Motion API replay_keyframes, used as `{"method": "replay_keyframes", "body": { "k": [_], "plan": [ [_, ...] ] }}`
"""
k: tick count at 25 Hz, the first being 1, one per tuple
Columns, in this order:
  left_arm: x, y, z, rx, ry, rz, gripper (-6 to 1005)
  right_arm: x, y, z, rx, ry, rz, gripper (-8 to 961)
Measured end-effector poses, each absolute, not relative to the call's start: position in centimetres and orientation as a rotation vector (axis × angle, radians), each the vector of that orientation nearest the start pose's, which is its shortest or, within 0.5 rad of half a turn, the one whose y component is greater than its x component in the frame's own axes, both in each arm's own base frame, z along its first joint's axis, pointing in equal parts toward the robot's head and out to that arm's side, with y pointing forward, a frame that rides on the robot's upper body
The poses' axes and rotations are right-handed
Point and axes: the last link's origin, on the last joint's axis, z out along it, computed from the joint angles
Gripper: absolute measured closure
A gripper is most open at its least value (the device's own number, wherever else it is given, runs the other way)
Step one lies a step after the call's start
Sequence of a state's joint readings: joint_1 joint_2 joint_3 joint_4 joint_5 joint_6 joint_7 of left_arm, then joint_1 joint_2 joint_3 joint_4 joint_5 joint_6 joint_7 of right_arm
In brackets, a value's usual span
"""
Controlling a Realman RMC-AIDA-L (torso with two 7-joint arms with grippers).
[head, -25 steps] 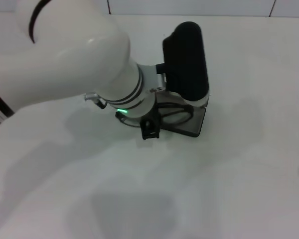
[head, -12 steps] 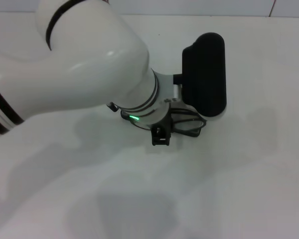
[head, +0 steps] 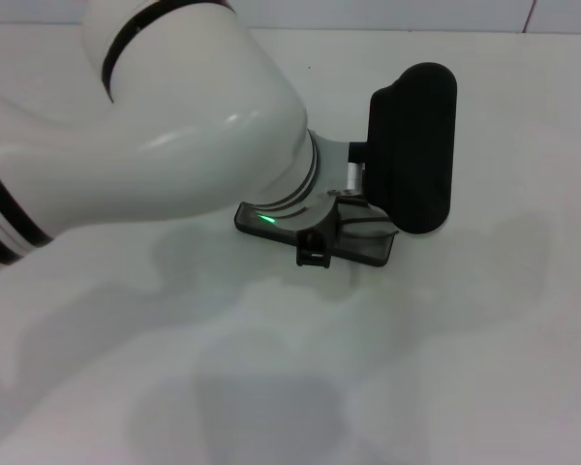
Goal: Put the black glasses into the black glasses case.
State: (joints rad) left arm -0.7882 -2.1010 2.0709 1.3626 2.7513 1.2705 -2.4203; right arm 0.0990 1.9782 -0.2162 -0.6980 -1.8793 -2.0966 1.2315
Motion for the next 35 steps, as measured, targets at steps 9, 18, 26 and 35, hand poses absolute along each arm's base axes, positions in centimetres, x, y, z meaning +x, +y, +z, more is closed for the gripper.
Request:
{"method": "replay_keyframes", "body": {
  "k": [9, 18, 26, 35],
  "plan": [
    [-9.5, 33.4, -11.2, -2.663, 0.494, 0.827, 882, 35.3, 16.2, 11.4, -2.273, 0.639, 1.074, 514],
    [-10.2, 33.4, -11.7, -2.671, 0.534, 0.838, 879, 35.4, 16.2, 11.2, -2.27, 0.638, 1.078, 514],
    [-10.6, 33.5, -11.9, -2.664, 0.53, 0.849, 877, 35.5, 16.2, 11.0, -2.269, 0.651, 1.075, 515],
    [-10.7, 33.7, -12.1, -2.614, 0.592, 0.866, 733, 35.6, 16.1, 11.0, -2.267, 0.646, 1.073, 515]
  ]
}}
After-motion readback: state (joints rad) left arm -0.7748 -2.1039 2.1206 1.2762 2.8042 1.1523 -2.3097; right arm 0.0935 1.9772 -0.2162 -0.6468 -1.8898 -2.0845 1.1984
